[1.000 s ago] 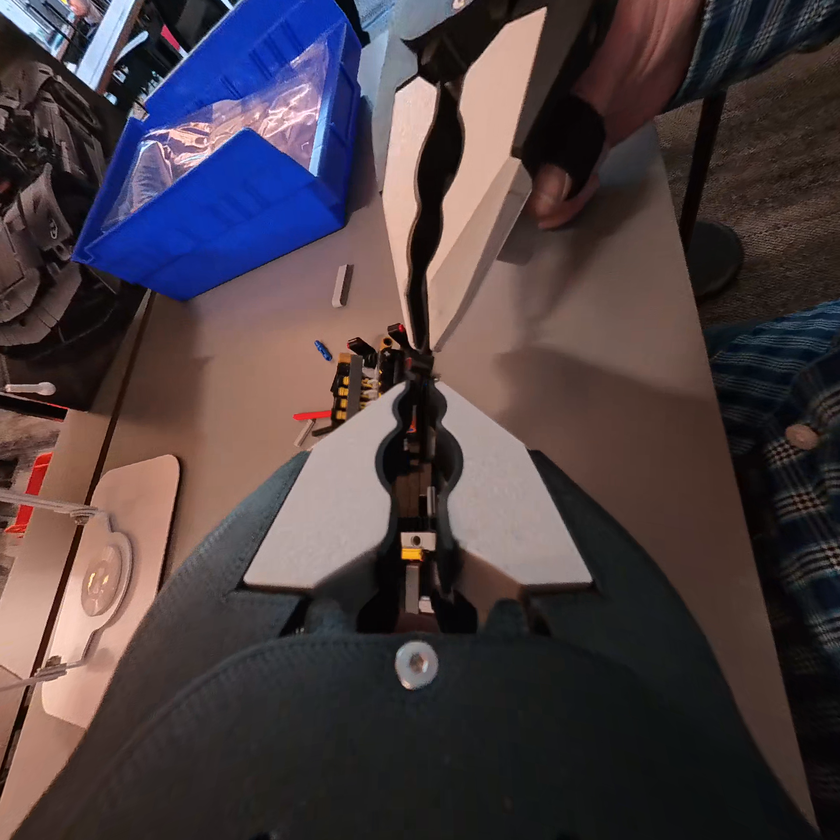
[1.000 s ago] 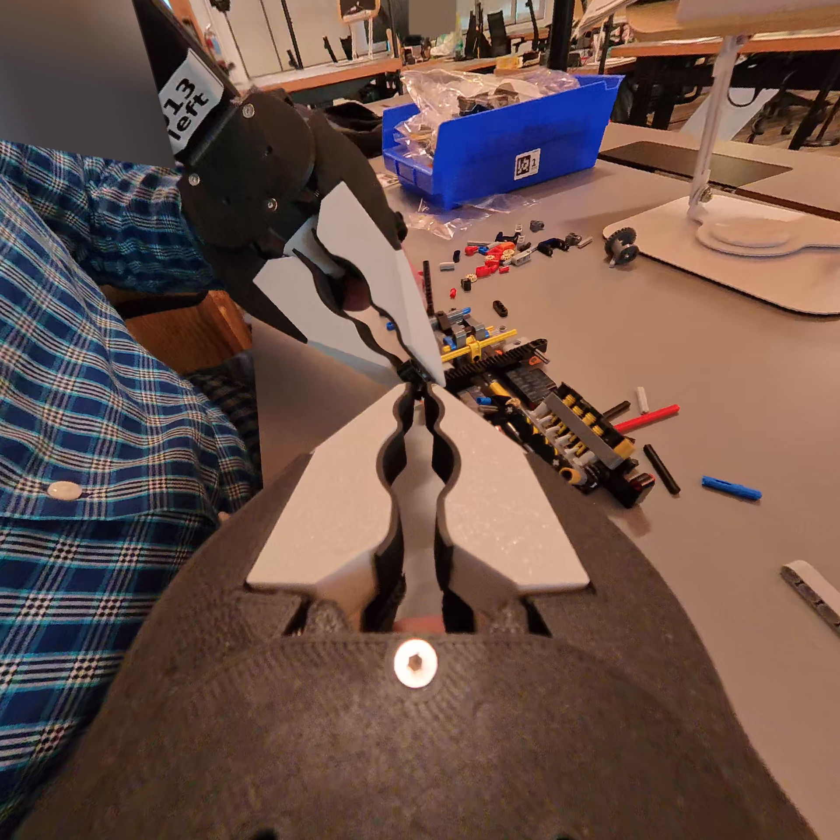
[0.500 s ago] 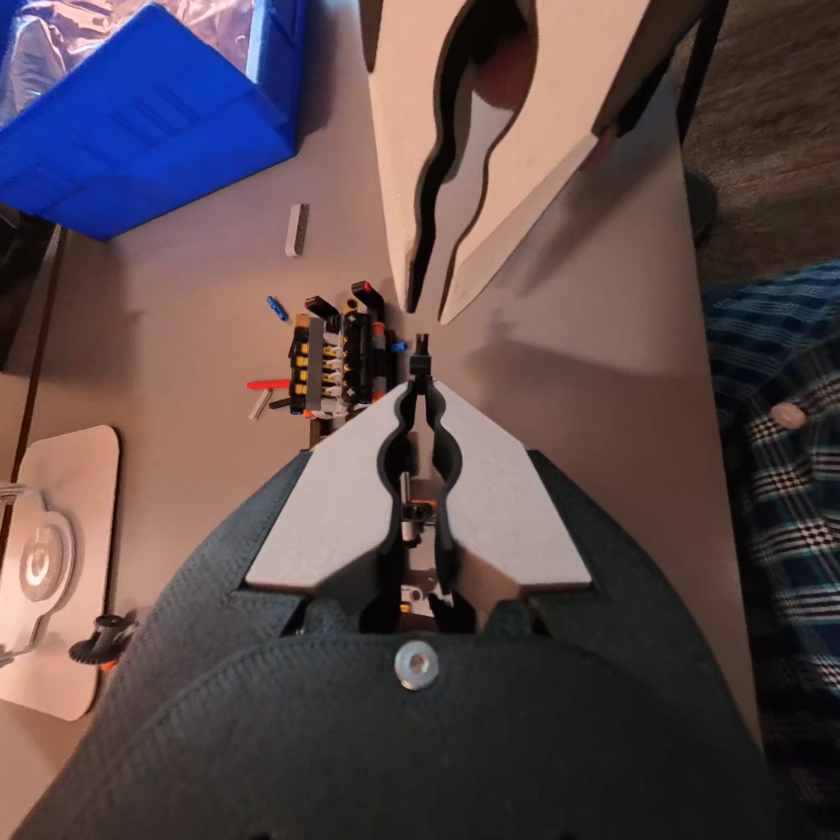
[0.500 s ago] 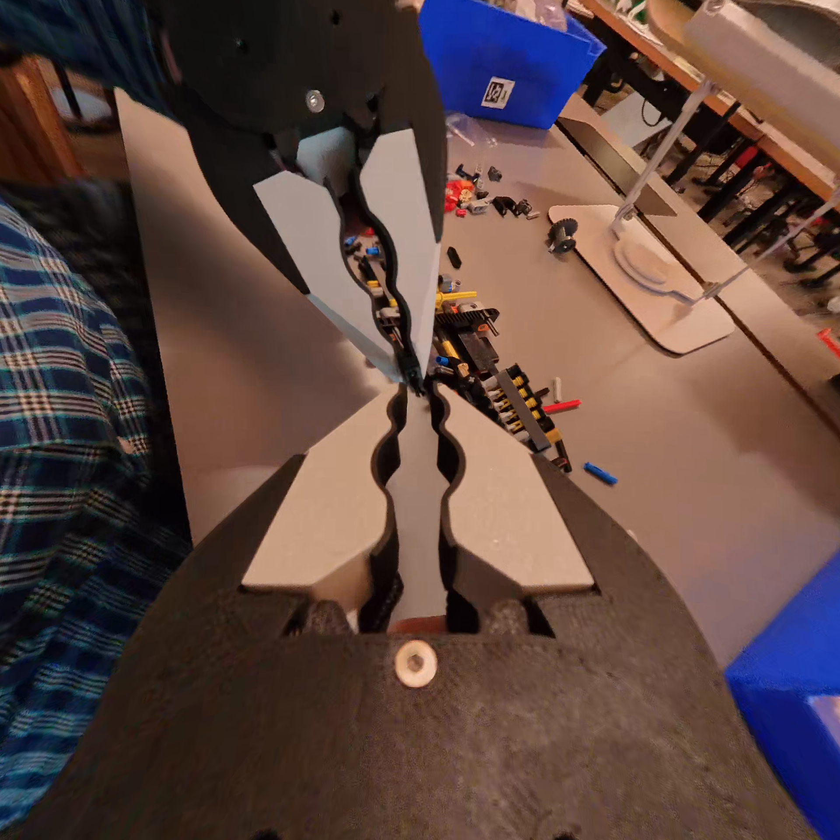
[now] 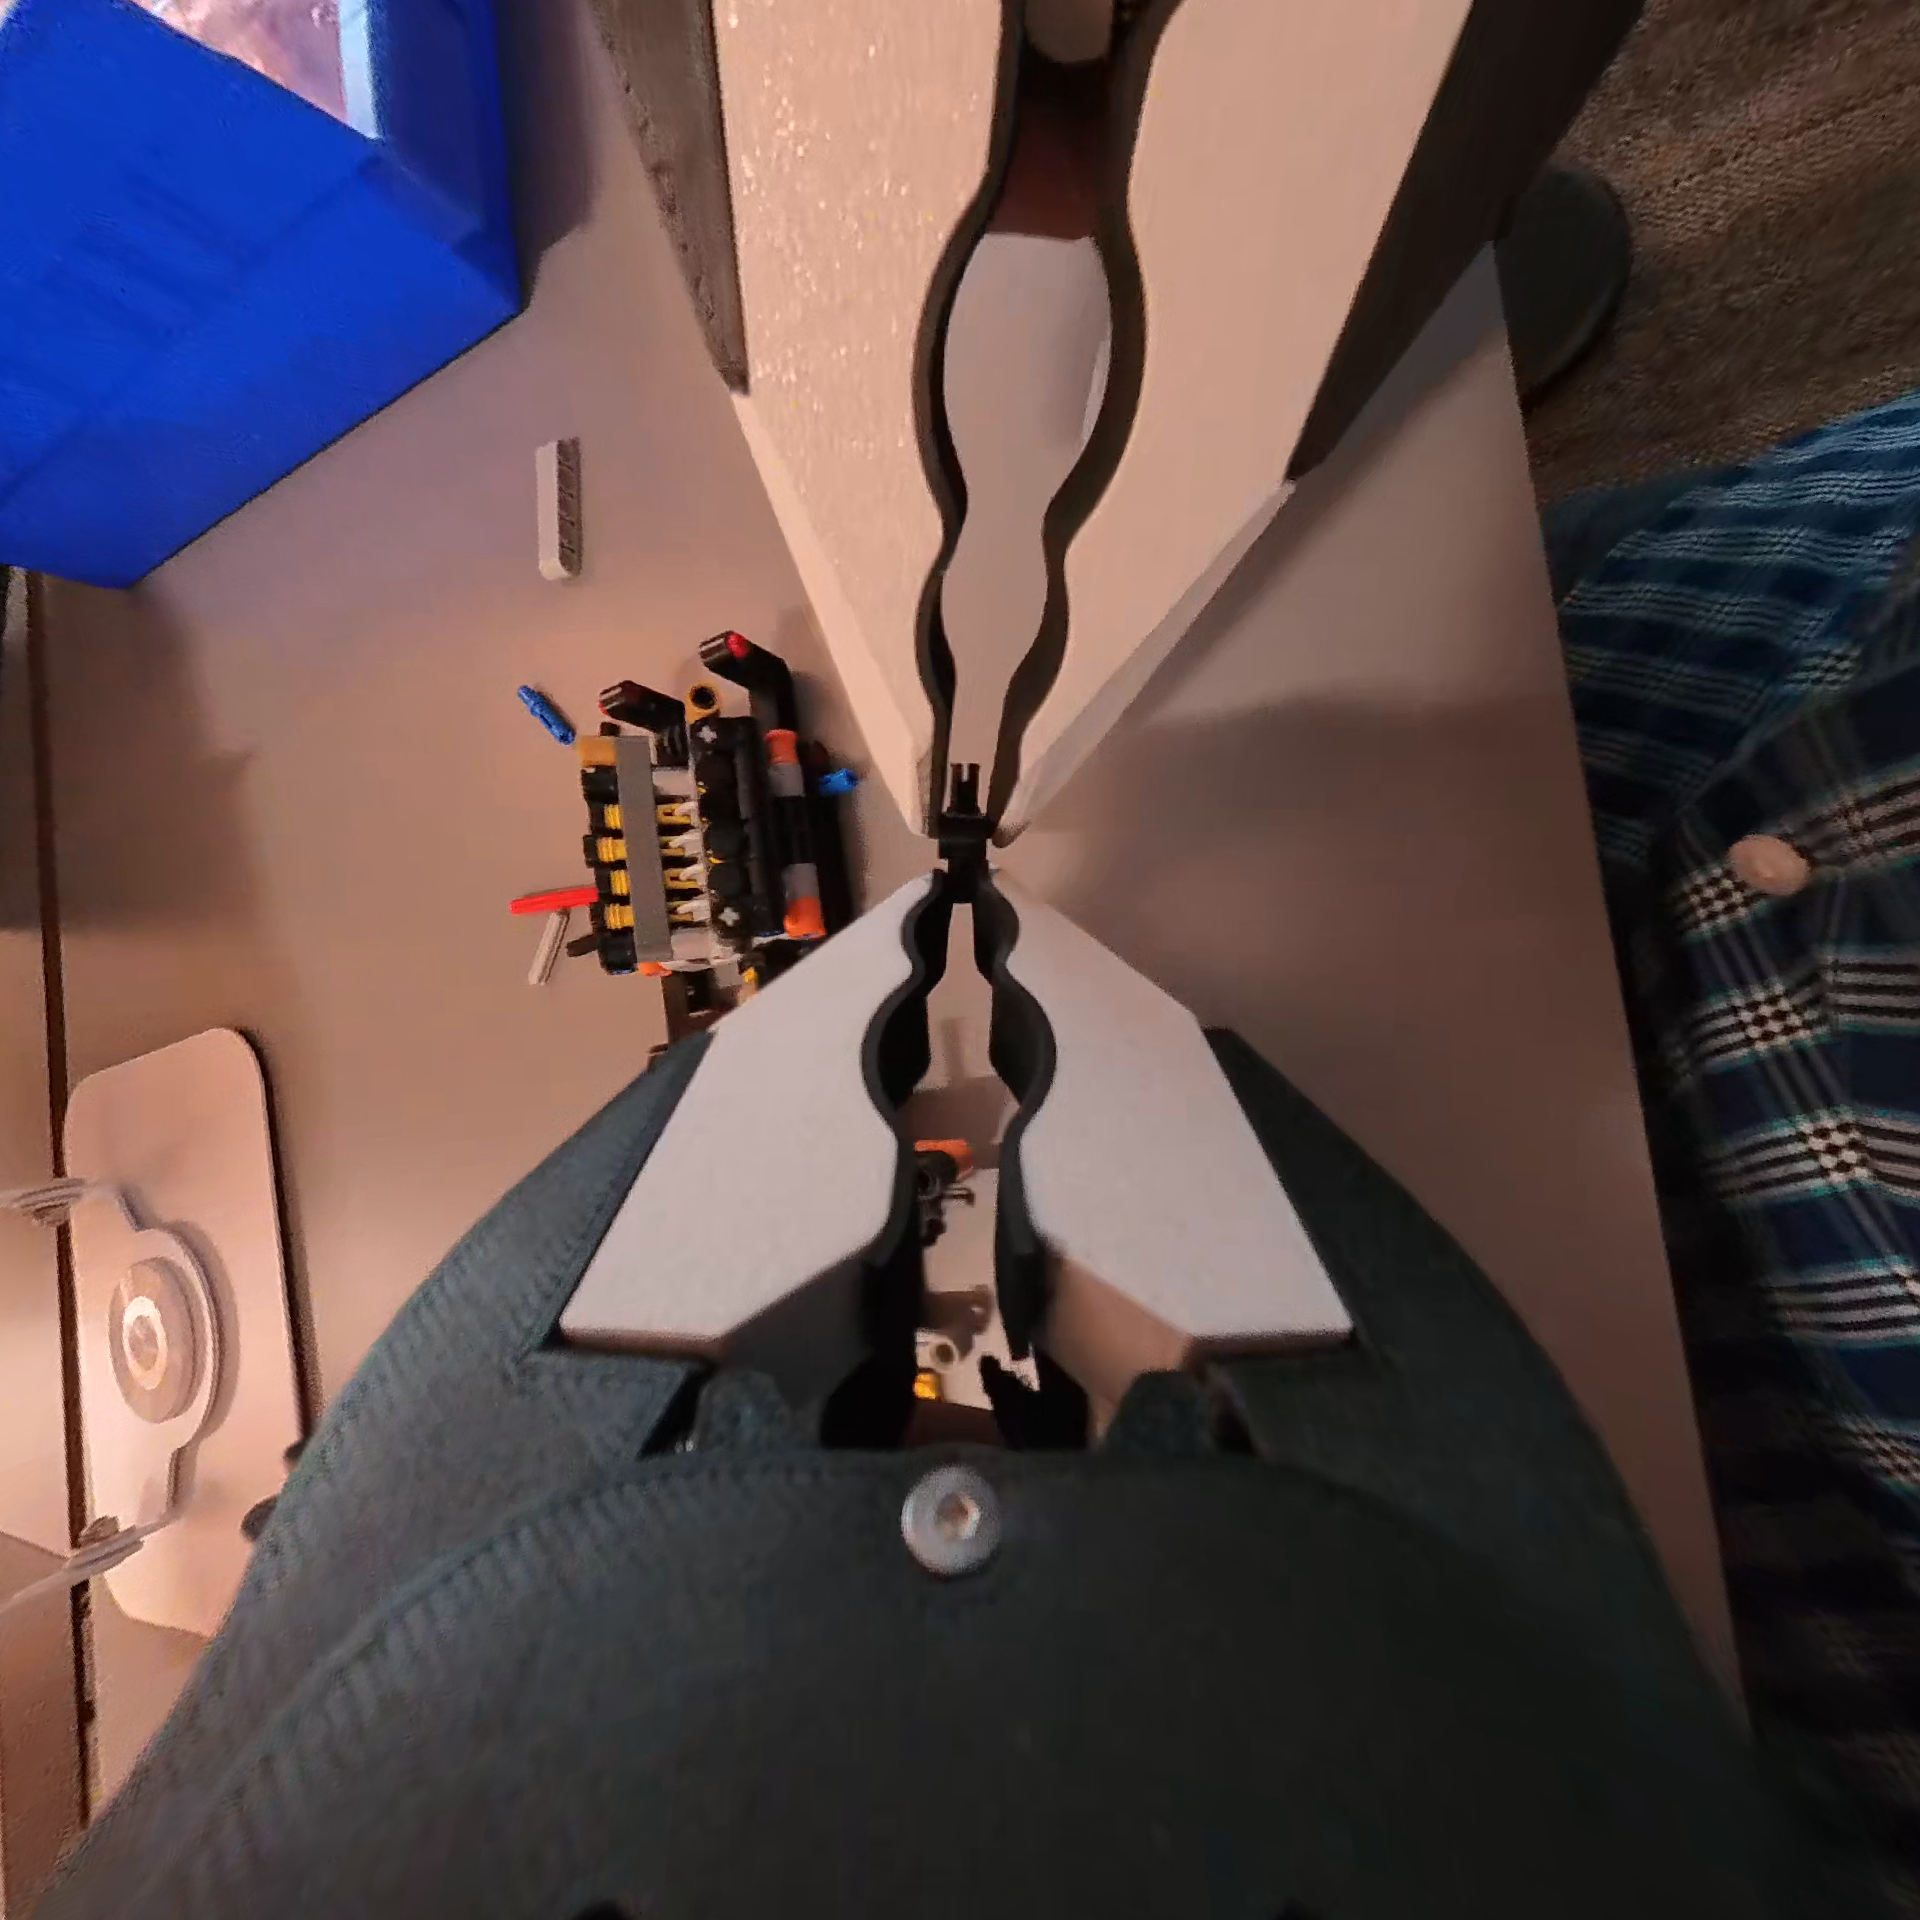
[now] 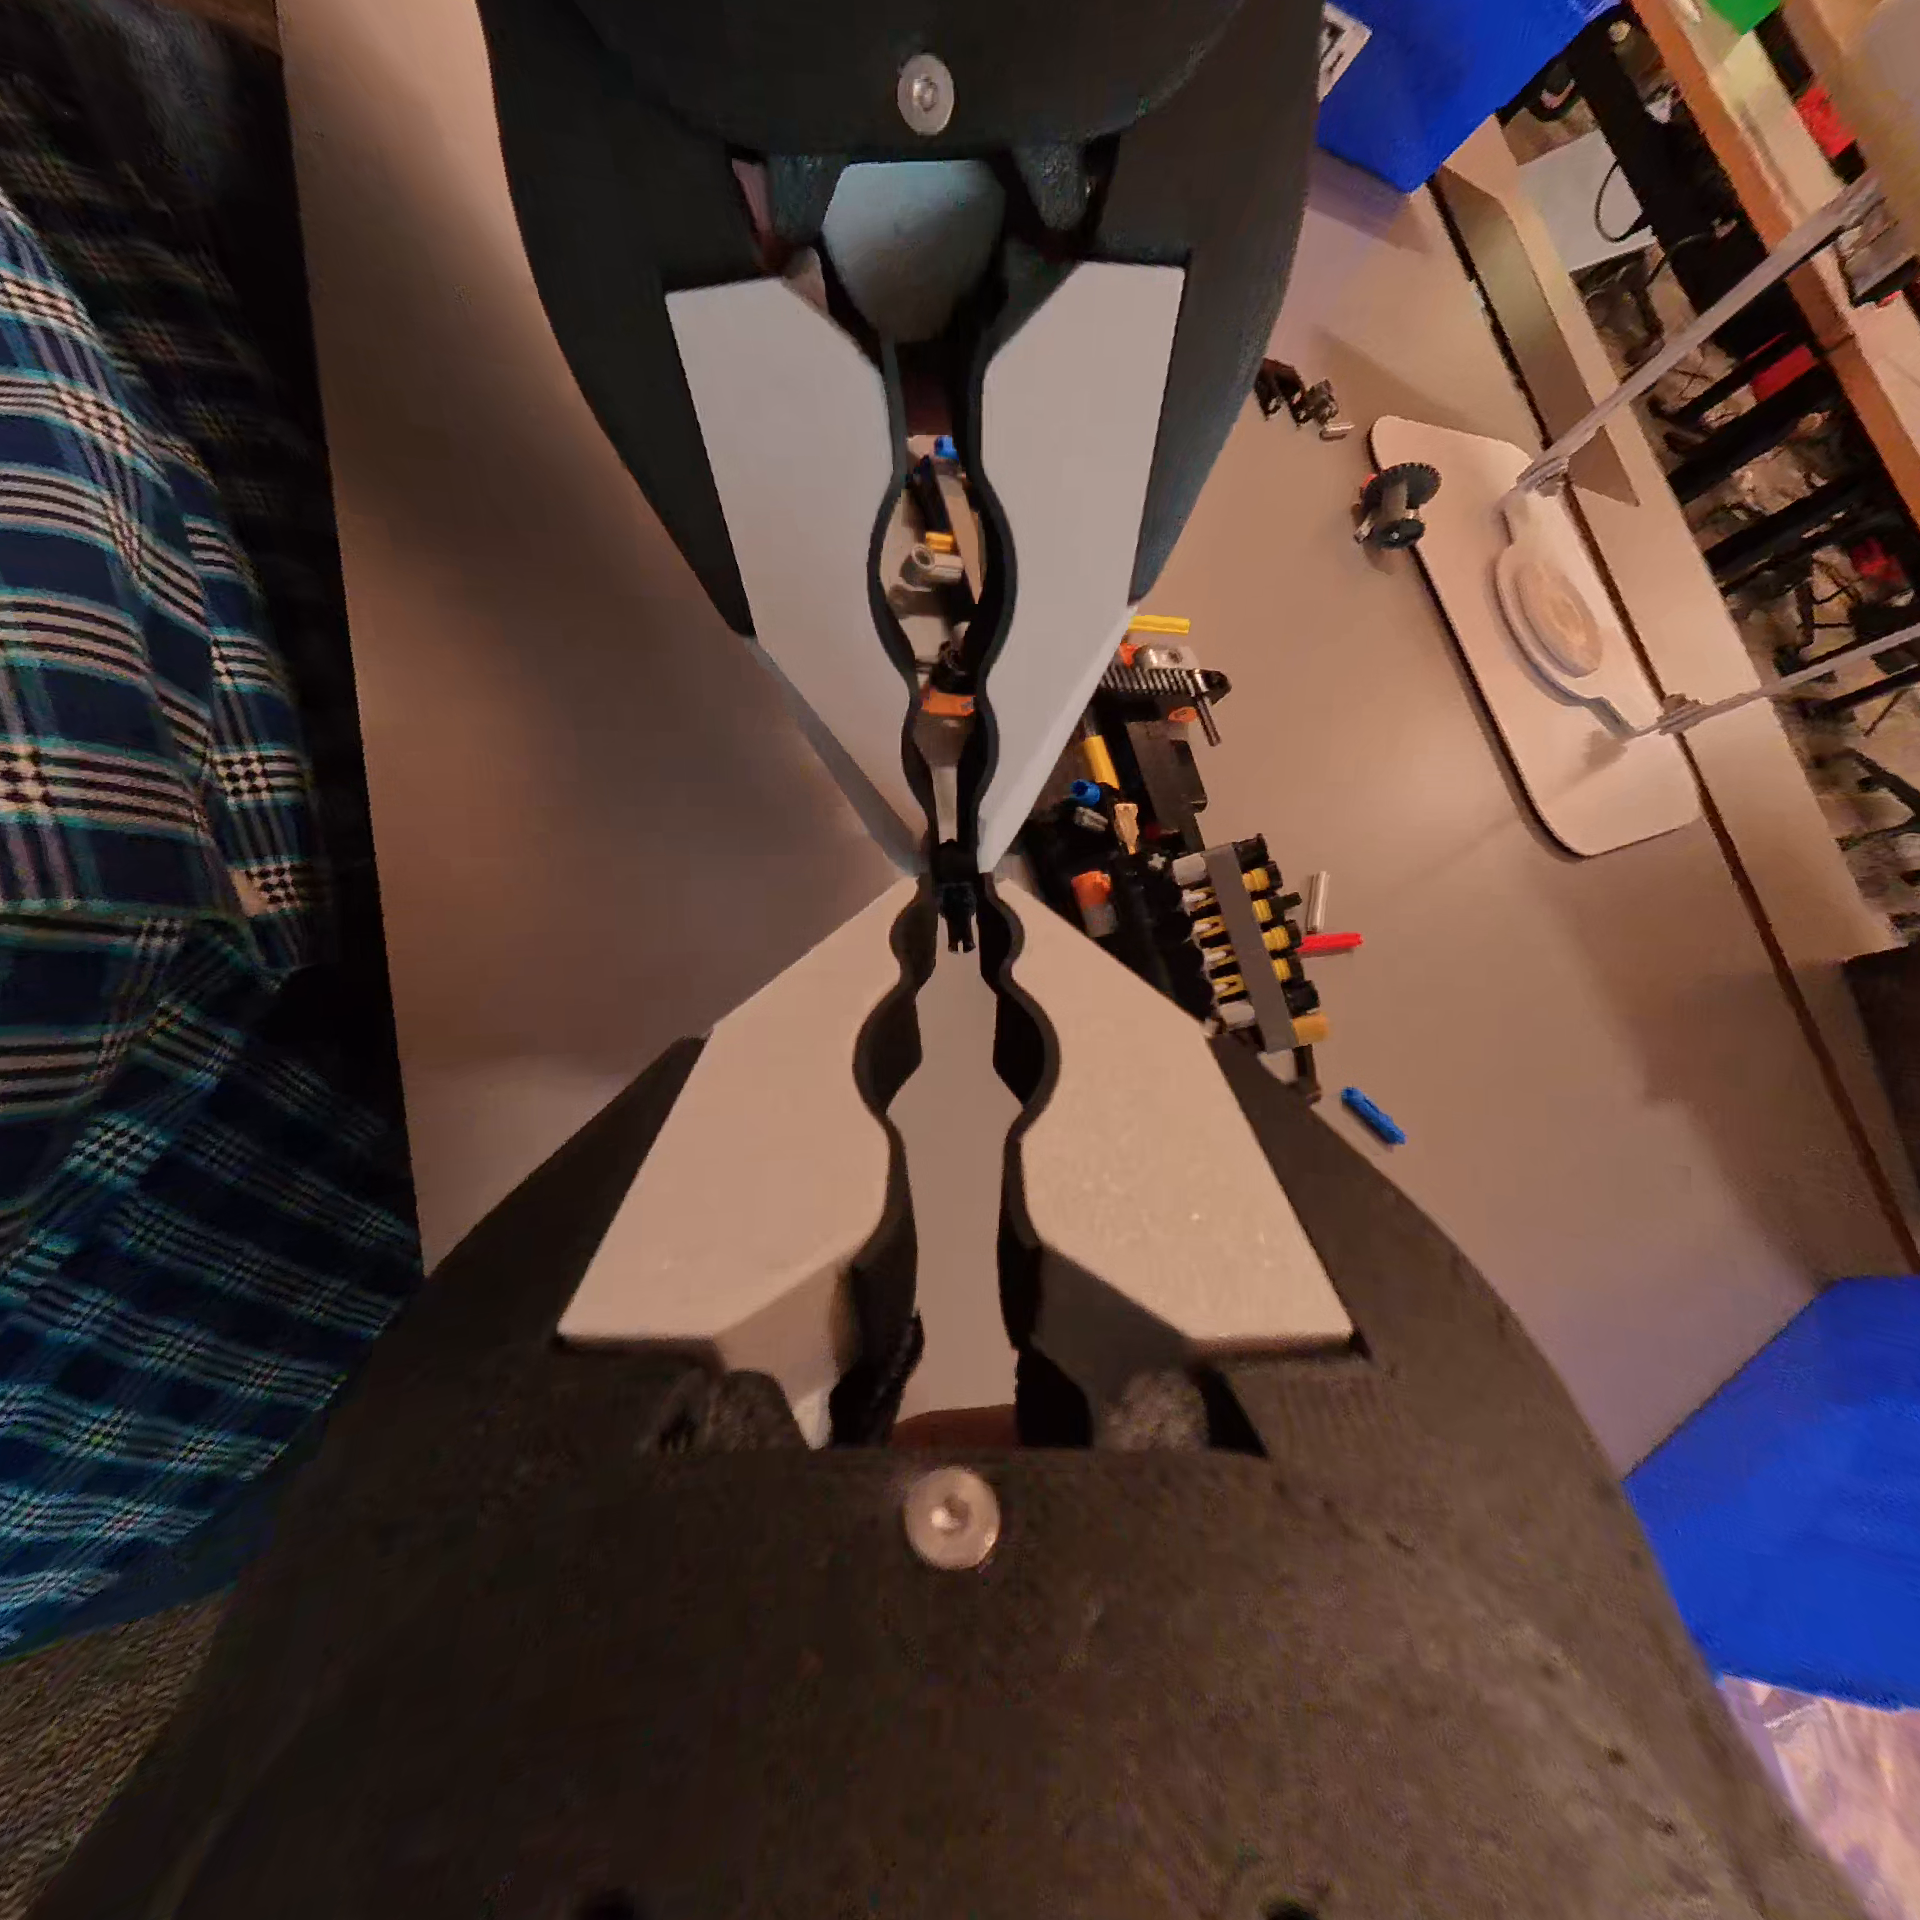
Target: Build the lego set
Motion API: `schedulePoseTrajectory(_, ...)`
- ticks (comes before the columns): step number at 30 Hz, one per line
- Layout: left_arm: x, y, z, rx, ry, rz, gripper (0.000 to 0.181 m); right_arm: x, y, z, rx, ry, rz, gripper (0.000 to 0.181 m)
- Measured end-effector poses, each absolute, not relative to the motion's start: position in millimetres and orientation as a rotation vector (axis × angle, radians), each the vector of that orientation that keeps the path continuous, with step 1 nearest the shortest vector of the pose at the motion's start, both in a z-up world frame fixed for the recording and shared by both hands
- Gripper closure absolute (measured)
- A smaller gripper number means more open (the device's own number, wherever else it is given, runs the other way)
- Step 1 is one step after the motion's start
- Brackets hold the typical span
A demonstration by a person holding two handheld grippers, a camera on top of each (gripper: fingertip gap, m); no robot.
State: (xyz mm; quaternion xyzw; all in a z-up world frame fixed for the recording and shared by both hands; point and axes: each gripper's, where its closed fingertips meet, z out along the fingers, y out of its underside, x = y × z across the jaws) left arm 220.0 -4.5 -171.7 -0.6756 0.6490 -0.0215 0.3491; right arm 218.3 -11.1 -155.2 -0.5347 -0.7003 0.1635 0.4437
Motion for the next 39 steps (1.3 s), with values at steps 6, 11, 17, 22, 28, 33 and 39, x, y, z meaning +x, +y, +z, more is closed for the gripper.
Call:
schedulePoseTrajectory(6, 221.3, -3.6, -173.4, -1.795, 1.612, -0.084, 0.179, 218.7, -8.1, -155.1, -1.359, -1.688, 0.455, 0.175)
schedulePoseTrajectory(11, 217.5, -2.4, -172.5, -1.933, 1.384, -0.15, 0.18, 223.5, 0.0, -149.3, -1.422, -1.605, 0.438, 0.162)
schedulePoseTrajectory(17, 217.7, -5.4, -166.5, -1.974, 1.207, -0.236, 0.18, 227.1, 2.0, -151.6, -1.515, -1.521, 0.444, 0.165)
schedulePoseTrajectory(22, 222.3, -9.8, -161.8, -2.032, 1.075, -0.408, 0.179, 220.5, -9.7, -134.5, -1.386, -1.497, 0.438, 0.16)
schedulePoseTrajectory(28, 221.3, -9.6, -150.9, -2.093, 0.848, -0.697, 0.179, 218.8, -2.4, -129.1, -1.35, -1.448, 0.413, 0.164)
schedulePoseTrajectory(33, 213.8, -13.6, -154.5, -2.178, 0.666, -0.859, 0.179, 211.2, -12.4, -140.0, -1.228, -1.577, 0.255, 0.157)
schedulePoseTrajectory(39, 187.5, -13.0, -184.7, -2.247, 0.844, -0.434, 0.179, 213.8, -11.9, -150.1, -1.262, -1.602, 0.279, 0.161)
